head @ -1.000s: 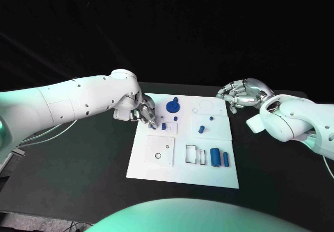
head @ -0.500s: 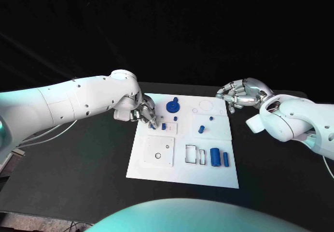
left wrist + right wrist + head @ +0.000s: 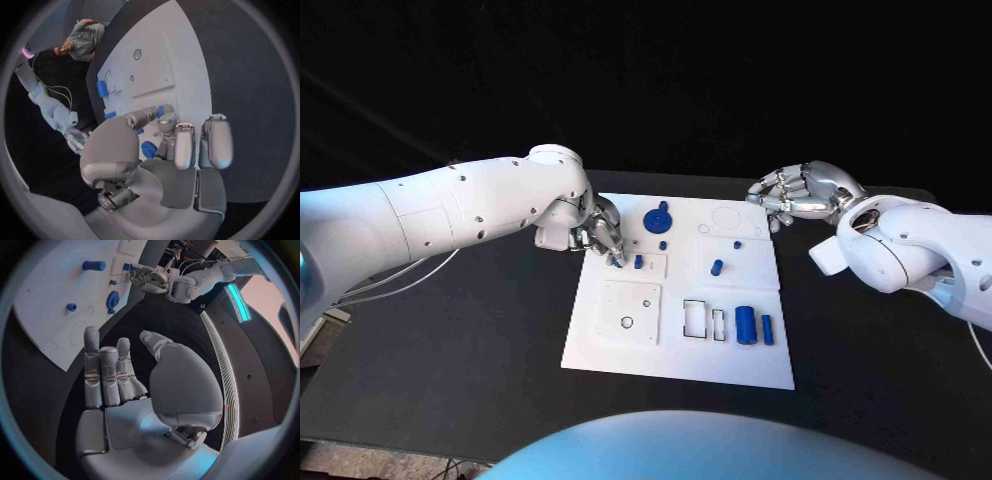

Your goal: Assemble the parts on the task board

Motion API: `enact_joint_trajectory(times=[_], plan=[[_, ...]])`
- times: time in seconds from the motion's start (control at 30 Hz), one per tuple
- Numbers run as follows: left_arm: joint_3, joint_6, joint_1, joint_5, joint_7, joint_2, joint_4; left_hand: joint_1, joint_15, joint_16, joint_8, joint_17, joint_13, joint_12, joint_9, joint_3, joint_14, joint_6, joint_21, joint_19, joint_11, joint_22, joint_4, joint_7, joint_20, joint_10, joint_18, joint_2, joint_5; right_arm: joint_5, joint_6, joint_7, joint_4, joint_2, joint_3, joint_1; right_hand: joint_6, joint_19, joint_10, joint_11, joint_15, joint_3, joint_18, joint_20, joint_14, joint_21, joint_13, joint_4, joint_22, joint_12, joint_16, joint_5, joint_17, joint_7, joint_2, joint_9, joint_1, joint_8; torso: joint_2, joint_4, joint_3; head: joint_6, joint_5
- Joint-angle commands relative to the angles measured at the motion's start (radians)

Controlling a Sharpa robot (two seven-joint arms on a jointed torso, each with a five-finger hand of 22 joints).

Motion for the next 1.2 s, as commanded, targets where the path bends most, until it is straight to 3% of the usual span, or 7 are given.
enact_joint_trajectory(times=[0.03, 1.2], plan=[[-0.003, 0.002, -0.006, 0.007, 0.005, 0.004, 0.0, -0.012, -0.008, -0.002, -0.008, 0.174, 0.0, -0.003, -0.002, -0.013, 0.077, 0.004, -0.003, 0.004, -0.006, 0.0, 0.005, -0.007, -0.007, -0.003, -0.006, -0.001, -0.005, 0.0, 0.013, 0.009, 0.0, 0.0, 0.0, 0.0, -0.007, -0.007, -0.009, 0.002, 0.0, 0.0, 0.011, 0.002, -0.014, -0.008, -0.004, 0.006, -0.004, -0.007, -0.015, 0.005, -0.015, 0.002, -0.001, -0.001, 0.013, -0.005, 0.0, 0.0003, 0.0002, 0.0, 0.001], [-0.003, -0.008, -0.006, 0.018, 0.0, 0.004, -0.007, -0.053, -0.006, -0.002, -0.022, 0.174, -0.003, -0.006, -0.004, -0.126, 0.077, 0.018, -0.007, 0.003, -0.003, -0.003, 0.086, -0.002, -0.005, -0.009, -0.006, -0.018, -0.009, 0.001, 0.008, 0.012, -0.001, 0.001, 0.0, 0.0, -0.006, -0.006, -0.007, 0.001, 0.0, 0.002, 0.012, 0.003, -0.013, -0.012, -0.008, 0.005, -0.007, -0.01, -0.015, 0.006, -0.015, 0.002, 0.001, 0.0, 0.018, -0.002, 0.0, 0.0, -0.0007, 0.0, 0.002]])
